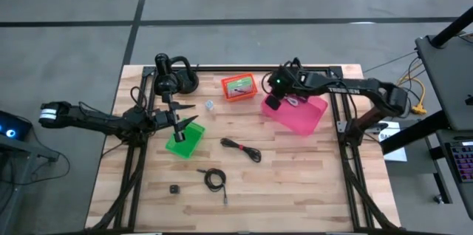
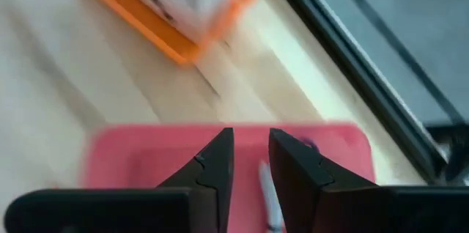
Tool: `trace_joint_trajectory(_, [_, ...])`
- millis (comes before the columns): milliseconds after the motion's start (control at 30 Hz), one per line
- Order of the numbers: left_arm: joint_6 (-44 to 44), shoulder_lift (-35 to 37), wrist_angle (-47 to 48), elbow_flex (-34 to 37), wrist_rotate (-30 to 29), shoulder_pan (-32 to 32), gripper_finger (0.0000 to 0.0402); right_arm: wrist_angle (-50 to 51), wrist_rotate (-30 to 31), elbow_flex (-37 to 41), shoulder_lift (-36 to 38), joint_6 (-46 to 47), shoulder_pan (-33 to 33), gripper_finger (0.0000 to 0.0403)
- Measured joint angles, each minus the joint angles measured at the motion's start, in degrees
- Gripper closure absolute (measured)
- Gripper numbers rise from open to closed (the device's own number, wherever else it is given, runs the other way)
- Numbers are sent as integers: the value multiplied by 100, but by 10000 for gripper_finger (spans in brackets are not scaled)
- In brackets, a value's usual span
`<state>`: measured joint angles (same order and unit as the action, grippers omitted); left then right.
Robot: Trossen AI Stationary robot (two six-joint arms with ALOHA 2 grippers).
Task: Pick and place items into bin
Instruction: Put the top black charger cable into the pink bin
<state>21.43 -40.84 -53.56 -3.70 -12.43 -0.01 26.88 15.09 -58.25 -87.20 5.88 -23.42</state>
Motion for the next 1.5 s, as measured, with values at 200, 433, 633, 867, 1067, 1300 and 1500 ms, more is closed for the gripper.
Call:
trace_joint_trajectory(200, [0,2,0,0,-2,0,240,-1075,-4,82,-3,92,559,329])
trace_joint_trajectory(433, [0,-2,2,0,-2,0,240,-1914,-13,70,-315,127,1098,332])
trace_joint_trajectory(633, [0,2,0,0,-2,0,240,-2047,-61,62,-477,177,1331,334])
trace_joint_trajectory(867, [0,-4,7,-2,-1,0,240,-2252,-144,60,-630,115,1549,310])
trace_joint_trajectory(1067, [0,6,-4,0,-2,0,240,-2282,-168,60,-724,148,1845,262])
trace_joint_trajectory(1300, [0,2,2,0,-2,0,240,-2280,-211,62,-973,153,2270,210])
trace_joint_trajectory(1500, [0,0,2,0,-2,0,240,-2292,-212,62,-1159,180,2570,171])
